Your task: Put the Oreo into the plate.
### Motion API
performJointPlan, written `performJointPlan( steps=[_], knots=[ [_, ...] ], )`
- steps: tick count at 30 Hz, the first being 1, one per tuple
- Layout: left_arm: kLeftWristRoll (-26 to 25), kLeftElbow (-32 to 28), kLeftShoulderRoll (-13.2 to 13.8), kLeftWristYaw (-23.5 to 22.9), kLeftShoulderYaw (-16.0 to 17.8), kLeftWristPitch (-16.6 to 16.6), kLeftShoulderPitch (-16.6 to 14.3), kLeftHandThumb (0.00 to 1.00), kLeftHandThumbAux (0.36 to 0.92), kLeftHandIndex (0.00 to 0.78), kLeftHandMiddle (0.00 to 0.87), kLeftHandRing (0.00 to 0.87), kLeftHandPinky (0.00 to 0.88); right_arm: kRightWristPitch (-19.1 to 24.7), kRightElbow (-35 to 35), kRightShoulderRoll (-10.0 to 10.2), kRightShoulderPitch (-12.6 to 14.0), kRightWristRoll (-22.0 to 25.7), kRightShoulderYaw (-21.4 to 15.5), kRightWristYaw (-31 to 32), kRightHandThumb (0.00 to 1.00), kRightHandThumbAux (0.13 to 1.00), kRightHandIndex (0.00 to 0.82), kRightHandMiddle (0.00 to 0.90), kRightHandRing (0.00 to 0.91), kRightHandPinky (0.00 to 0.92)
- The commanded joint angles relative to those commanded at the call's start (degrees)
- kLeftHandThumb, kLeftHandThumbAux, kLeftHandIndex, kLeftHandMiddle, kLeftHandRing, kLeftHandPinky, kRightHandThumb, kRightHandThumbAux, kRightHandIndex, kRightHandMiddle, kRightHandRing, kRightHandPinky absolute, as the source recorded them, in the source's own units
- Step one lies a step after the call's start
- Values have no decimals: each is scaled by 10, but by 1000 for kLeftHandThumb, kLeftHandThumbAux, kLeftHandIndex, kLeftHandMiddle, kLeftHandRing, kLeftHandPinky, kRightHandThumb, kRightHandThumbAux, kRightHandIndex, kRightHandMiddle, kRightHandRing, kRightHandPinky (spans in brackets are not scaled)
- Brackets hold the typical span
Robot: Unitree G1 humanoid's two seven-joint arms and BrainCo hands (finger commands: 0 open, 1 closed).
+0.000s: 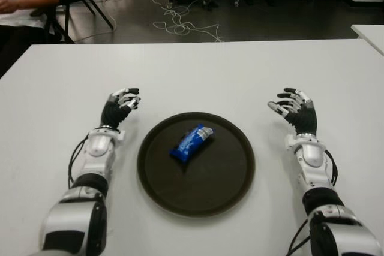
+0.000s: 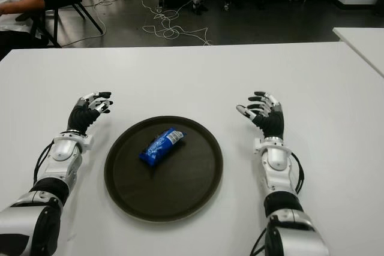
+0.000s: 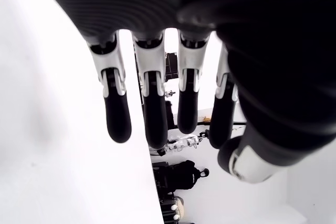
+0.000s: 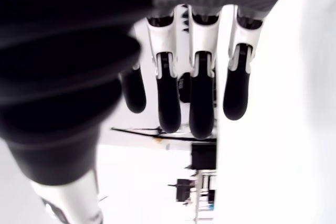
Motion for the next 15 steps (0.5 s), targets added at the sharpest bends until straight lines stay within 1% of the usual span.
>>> performJointPlan(
  steps=[6,10,13,15],
  knots=[
    [-14,-21,-9,-14,5,-21,14,716,708,404,253,300,365,-5,-35,-1,29,-15,13,-2,27,810,329,412,425,407],
    [-21,-41,-13,-22,6,-32,25,713,708,403,249,298,373,-11,-45,-4,44,-25,20,-6,32,796,328,408,418,399],
    [-29,-65,-16,-29,7,-39,40,712,707,404,245,296,376,-16,-47,-7,52,-32,23,-5,52,778,329,408,424,413],
    [-37,-101,-22,-36,7,-41,65,712,707,404,244,295,374,-23,-45,-10,59,-36,26,-2,68,773,328,408,426,418]
  ],
)
